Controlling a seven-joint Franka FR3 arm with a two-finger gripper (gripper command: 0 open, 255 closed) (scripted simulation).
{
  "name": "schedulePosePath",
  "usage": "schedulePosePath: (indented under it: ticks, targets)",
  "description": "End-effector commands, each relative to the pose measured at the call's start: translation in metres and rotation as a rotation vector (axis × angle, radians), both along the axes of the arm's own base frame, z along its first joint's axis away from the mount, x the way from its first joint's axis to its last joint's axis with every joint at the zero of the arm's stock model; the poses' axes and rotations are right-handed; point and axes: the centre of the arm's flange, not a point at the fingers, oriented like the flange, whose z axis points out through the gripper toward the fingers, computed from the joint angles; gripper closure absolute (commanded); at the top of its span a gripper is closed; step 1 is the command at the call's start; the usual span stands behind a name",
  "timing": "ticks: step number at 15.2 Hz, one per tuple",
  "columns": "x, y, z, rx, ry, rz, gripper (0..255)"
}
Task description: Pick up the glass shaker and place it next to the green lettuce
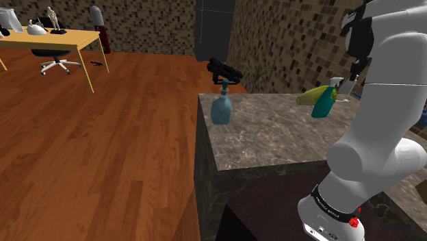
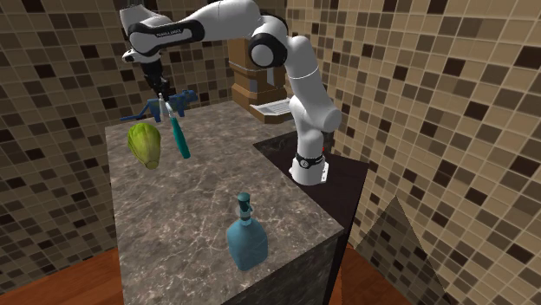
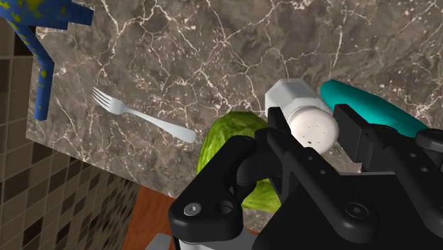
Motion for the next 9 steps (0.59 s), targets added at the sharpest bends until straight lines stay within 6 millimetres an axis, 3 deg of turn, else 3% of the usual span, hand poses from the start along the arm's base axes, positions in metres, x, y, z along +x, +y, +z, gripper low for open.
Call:
schedulePosePath:
  ticks: [1, 9]
  targets:
    - [-0.001, 0.0, -0.011, 0.0, 0.0, 0.0, 255]
    - [-0.001, 0.0, -0.053, 0.0, 0.0, 0.0, 255]
